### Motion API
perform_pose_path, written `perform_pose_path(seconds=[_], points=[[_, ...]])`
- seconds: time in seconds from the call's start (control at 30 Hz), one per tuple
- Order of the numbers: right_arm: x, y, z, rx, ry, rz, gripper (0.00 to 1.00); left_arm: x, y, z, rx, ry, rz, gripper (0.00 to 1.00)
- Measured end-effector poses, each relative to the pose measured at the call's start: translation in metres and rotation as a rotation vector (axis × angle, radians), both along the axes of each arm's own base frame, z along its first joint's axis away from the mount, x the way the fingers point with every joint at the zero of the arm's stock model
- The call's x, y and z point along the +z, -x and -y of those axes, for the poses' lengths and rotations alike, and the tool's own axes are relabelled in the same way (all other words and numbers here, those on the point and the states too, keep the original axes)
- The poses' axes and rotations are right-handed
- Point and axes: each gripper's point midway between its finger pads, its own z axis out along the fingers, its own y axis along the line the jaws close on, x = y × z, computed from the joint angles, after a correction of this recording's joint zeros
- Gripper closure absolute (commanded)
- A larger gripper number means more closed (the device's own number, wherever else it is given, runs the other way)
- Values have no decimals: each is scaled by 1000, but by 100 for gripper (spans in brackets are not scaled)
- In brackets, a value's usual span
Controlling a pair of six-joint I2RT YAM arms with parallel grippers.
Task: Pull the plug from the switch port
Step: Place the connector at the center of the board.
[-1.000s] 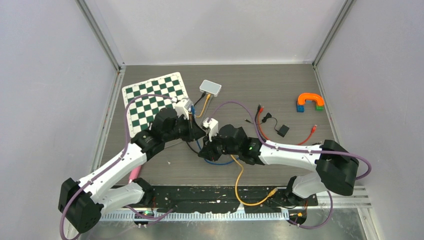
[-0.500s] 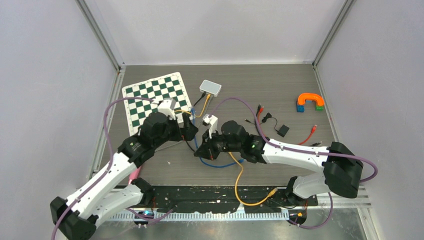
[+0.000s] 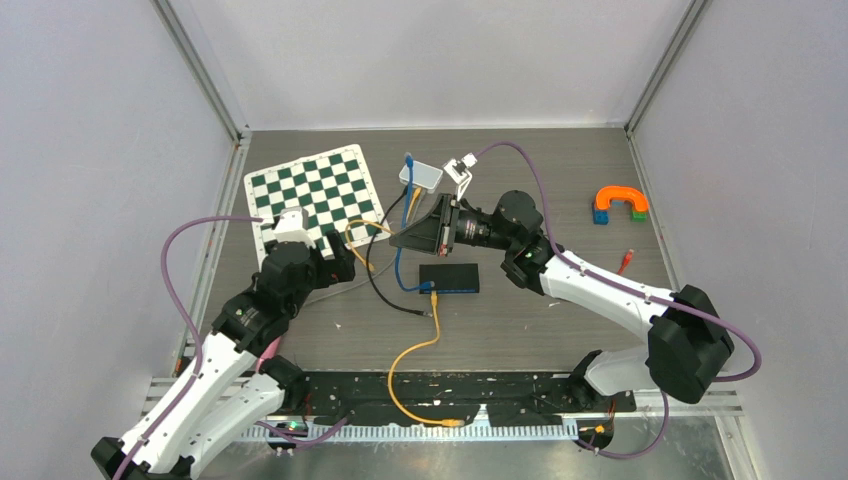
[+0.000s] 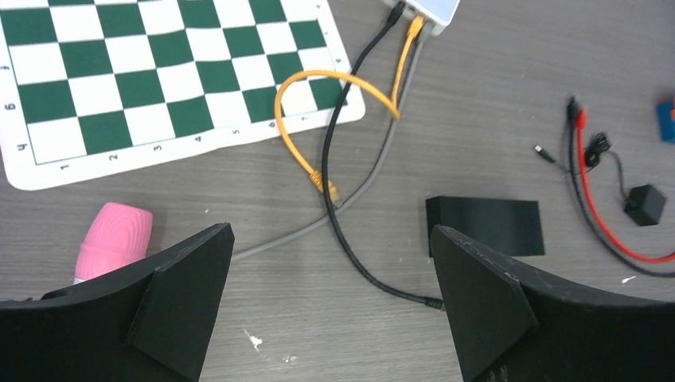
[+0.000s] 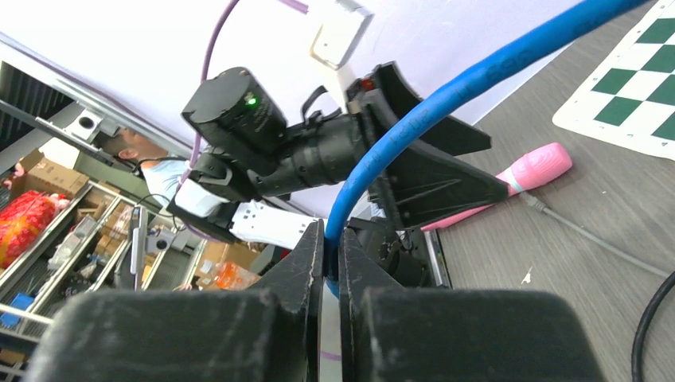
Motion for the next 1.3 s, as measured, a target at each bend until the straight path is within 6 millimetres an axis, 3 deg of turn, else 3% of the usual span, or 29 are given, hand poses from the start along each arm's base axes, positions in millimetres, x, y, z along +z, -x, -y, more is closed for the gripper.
perform_pose_path(seconds=[0.2,0.3,0.4,0.47,0.5,0.6,0.7,0.87,1.03,1.13,1.23,1.3], points=[[0,8,16,-41,84,60,95,-15,1,-1,-13,-36,-39,0],[19,-7,36,-200,175,195,95,-18,2,-1,-18,-39,-46,1],[54,-37,75,-425,263,348,95,-21,1,2,-30,-40,-59,0],[60,-57,109,-558,327,398,95,-25,0,5,-43,-40,-73,0],[54,-73,133,-642,389,407,95,-26,0,7,-48,-42,-79,0],[15,-106,193,-803,586,366,95,-32,-1,12,-71,-46,-101,0],[-51,-128,246,-878,834,244,95,-36,-1,17,-100,-51,-119,0],[-160,-134,299,-827,1187,-5,95,-41,-2,27,-144,-38,-143,0],[-222,-130,305,-676,1346,-136,93,-48,-2,34,-175,-32,-170,0],[-243,-134,297,-596,1361,-191,72,-48,-1,36,-184,-26,-173,0],[-251,-143,292,-560,1363,-214,64,-47,-1,38,-193,-22,-171,0],[-253,-147,290,-554,1364,-214,48,-47,-1,39,-200,-19,-169,0]])
